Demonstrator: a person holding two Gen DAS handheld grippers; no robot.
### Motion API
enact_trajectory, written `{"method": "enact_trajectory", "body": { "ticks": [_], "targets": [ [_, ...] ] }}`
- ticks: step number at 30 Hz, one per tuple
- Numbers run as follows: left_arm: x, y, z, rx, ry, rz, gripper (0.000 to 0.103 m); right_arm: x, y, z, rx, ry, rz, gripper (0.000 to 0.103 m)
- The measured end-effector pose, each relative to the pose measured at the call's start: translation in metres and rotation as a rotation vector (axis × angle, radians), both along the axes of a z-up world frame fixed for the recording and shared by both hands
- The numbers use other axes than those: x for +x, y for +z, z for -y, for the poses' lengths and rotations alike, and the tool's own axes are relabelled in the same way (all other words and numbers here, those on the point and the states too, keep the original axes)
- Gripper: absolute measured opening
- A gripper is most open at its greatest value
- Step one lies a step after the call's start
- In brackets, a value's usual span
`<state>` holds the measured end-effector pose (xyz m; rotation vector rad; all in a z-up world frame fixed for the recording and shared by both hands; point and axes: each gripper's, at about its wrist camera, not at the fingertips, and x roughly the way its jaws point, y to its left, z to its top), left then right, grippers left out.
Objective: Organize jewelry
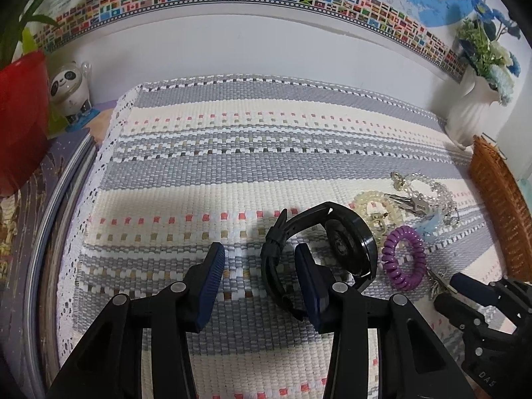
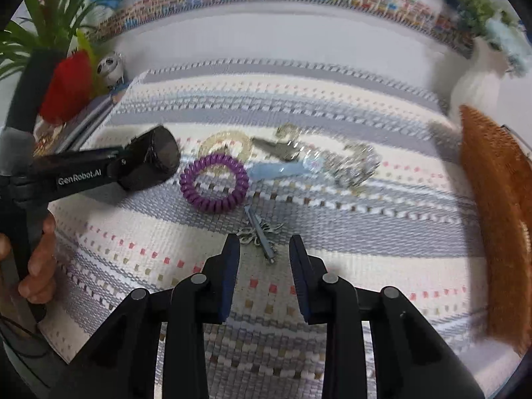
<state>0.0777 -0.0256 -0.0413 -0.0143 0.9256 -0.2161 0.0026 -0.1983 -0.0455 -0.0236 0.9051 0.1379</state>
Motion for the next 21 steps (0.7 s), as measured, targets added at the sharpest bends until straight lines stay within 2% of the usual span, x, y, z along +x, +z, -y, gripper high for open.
{"method": "enact_trajectory", "body": {
  "ticks": [2,3,4,7,11,14,21],
  "targets": [
    [0.000,0.000,0.002,0.010,-0.003,0.004,0.023,0.000,0.000,-0.003,-0.023,0.011,0.008,0.033],
    [0.000,0.000,0.005,0.008,-0.014,0.005,0.014,0.001,-0.001,-0.004,-0.032,0.012,0.007,0.033],
    [-0.001,0.001,0.007,0.012,-0.019,0.007,0.014,0.002,-0.001,-0.007,-0.054,0.013,0.012,0.032],
    [-0.005,0.003,0.012,0.050,-0.014,0.033,0.014,0.000,-0.001,-0.014,-0.100,0.034,0.021,0.009],
    [-0.011,0.012,0.011,0.026,-0.021,0.060,0.012,-0.005,0.000,-0.014,-0.098,0.052,0.032,0.009],
    [-0.016,0.017,0.013,0.018,-0.029,0.066,0.012,-0.010,0.006,-0.007,-0.043,0.063,0.037,0.009],
    [-0.030,0.029,0.024,0.009,-0.056,0.087,0.012,-0.027,0.031,0.012,-0.016,0.044,0.095,0.008]
  ]
}}
